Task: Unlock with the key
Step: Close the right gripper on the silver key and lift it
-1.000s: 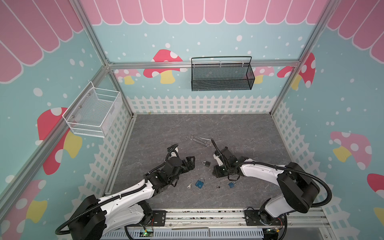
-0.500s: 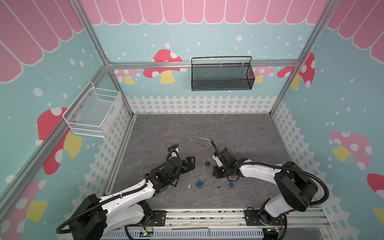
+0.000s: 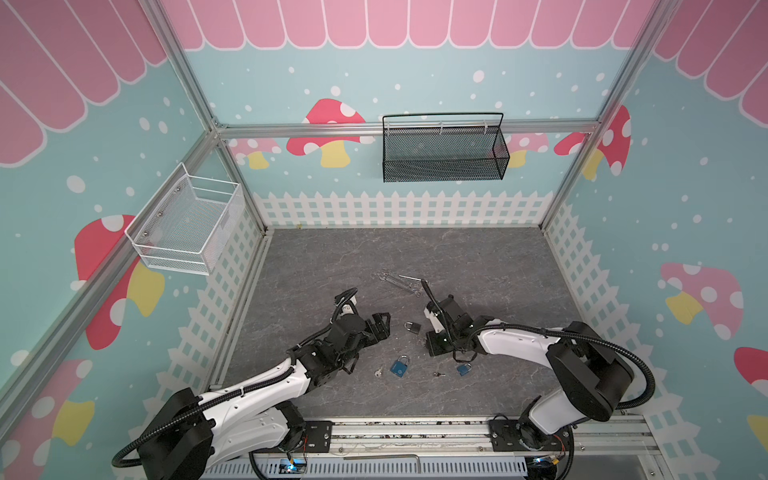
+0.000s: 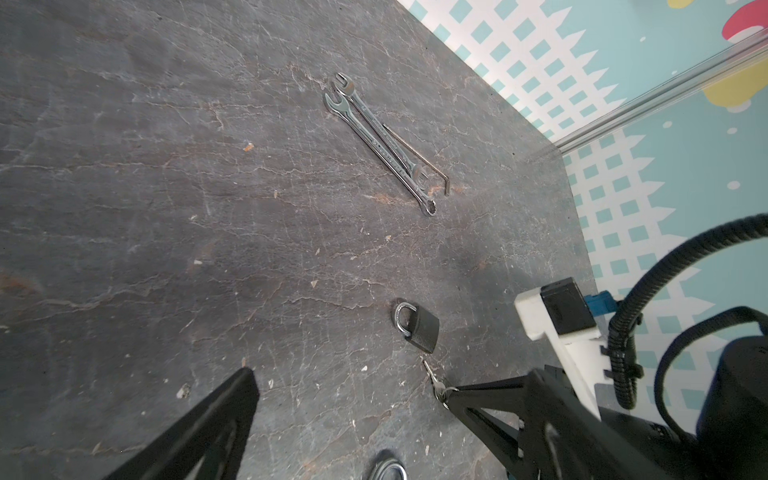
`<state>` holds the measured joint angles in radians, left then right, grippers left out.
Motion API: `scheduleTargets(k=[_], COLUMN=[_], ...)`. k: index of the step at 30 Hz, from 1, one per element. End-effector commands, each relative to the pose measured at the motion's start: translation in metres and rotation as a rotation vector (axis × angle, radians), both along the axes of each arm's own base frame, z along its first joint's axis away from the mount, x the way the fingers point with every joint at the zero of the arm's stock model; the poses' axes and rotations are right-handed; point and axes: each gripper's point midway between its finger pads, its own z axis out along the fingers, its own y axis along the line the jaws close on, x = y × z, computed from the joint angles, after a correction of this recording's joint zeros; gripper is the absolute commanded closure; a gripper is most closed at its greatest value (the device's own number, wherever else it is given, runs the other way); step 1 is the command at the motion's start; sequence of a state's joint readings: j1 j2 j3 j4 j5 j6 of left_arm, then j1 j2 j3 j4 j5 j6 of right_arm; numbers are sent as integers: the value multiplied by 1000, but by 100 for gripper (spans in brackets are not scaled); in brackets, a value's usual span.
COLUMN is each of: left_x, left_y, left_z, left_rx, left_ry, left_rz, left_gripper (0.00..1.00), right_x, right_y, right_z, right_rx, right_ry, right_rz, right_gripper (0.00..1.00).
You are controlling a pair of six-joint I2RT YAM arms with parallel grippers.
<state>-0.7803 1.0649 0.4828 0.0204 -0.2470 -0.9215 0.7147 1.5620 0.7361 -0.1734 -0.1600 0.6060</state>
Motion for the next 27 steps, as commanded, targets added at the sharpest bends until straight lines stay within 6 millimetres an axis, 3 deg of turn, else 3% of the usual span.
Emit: scheduleTargets(k=[1,6,12,19,27], left_x=[2,0,-2,3,24], left_y=[-4,-3,-4,-1,-10], left_z=[13,20,42,68,91], left_rx=[-59,-115,-226,-376,-636], left_ry=[-10,-1,-15,-20,0], left_rz=[17,35,57,122,195], left_gripper=[0,0,0,0,5], right_x=[-3,1,8,19,40], right_y=[-5,-3,4,19,36], right_z=[-4,9,44,112,182], right_rx=[-30,-5,56,189,324], right_ry=[-12,-65,-182,-342,-471], right_rz=[8,33,85,110,72], right_gripper=[95,100,100,100,100])
